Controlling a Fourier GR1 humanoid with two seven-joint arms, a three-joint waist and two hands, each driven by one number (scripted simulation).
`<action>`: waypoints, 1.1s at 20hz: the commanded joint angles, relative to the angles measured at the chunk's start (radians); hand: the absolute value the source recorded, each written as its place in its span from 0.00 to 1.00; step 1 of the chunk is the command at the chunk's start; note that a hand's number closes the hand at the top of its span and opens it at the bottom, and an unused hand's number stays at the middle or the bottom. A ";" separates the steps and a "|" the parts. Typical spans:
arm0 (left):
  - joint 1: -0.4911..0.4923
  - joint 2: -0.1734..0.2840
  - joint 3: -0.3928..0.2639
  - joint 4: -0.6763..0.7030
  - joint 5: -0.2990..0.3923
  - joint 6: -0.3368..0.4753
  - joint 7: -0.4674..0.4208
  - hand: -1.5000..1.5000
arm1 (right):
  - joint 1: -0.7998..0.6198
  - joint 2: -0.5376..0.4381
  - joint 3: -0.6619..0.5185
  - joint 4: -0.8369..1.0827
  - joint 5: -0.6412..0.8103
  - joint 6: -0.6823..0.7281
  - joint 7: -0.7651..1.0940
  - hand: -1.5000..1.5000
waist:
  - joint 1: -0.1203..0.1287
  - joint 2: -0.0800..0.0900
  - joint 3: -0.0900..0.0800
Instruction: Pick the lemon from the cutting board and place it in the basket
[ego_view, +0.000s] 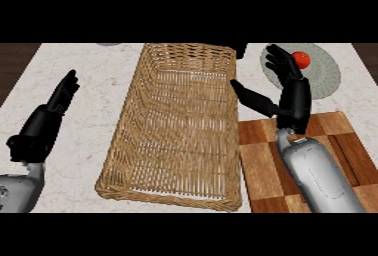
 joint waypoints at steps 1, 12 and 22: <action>0.010 0.008 0.001 -0.007 0.000 -0.007 0.013 0.50 | -0.076 -0.191 0.026 0.102 0.189 -0.019 0.220 0.00 | -0.015 -0.009 -0.007; -0.014 0.016 0.018 0.013 0.006 -0.016 0.022 0.50 | -0.263 -0.521 0.223 0.096 0.117 0.800 0.713 0.00 | -0.029 -0.018 -0.008; -0.025 0.013 0.037 -0.024 0.018 -0.034 0.065 0.50 | -0.350 -0.607 0.139 0.028 -0.208 1.168 1.027 0.00 | -0.019 -0.002 0.003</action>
